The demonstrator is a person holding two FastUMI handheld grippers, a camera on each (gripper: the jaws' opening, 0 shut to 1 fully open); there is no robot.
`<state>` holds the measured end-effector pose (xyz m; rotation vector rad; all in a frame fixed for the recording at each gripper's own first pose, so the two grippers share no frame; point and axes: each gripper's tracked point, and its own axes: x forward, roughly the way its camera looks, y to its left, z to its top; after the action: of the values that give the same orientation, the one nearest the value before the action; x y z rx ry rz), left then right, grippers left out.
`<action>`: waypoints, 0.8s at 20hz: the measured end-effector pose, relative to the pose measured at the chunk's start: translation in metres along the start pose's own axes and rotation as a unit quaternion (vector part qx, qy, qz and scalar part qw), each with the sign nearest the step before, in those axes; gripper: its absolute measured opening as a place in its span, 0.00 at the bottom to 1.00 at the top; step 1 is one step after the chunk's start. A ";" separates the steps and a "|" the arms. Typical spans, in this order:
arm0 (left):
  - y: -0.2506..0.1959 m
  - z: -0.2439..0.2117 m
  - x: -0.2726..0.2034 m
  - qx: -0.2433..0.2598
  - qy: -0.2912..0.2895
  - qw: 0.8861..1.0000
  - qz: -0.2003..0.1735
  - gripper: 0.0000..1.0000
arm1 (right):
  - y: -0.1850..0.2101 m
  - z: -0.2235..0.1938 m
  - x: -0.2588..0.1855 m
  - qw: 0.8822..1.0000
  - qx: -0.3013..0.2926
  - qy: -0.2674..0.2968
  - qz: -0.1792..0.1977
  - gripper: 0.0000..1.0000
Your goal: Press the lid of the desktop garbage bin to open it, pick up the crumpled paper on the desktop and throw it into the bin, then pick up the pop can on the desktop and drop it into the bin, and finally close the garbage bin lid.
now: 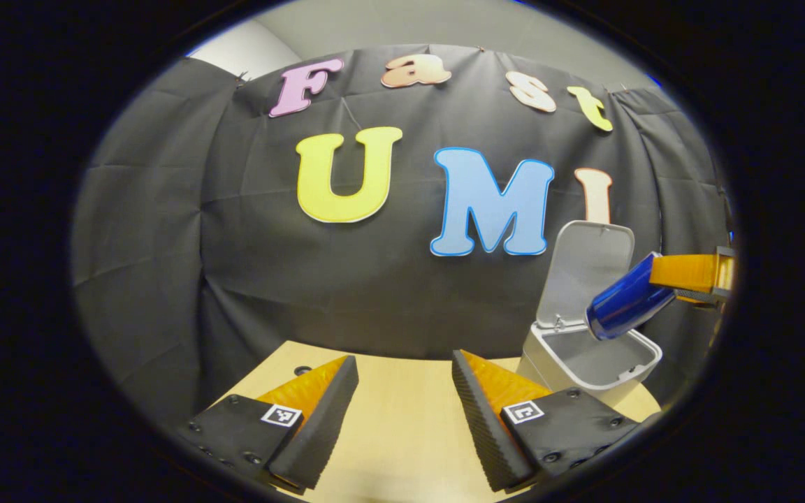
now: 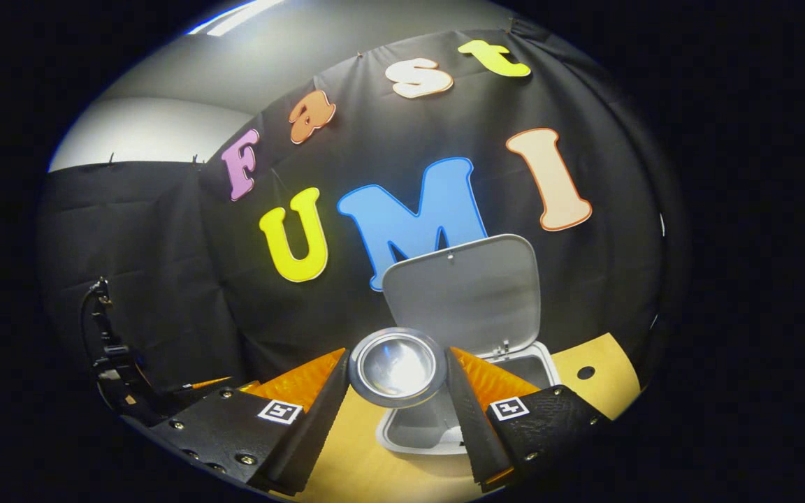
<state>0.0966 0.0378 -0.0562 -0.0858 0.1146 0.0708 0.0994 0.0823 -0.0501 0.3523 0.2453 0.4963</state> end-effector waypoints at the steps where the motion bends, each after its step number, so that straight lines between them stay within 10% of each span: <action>1: -0.002 0.001 0.001 0.001 0.000 1.000 -0.001 0.89 | -0.006 -0.002 0.001 1.000 -0.002 0.002 -0.008 0.83; 16: -0.020 -0.007 0.006 0.015 0.003 1.000 -0.016 0.89 | -0.080 -0.023 0.001 0.991 -0.039 0.036 -0.124 0.84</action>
<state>0.1036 0.0172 -0.0623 -0.0585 0.1206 0.0366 0.1267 0.0235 -0.1017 0.2239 0.3333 0.2726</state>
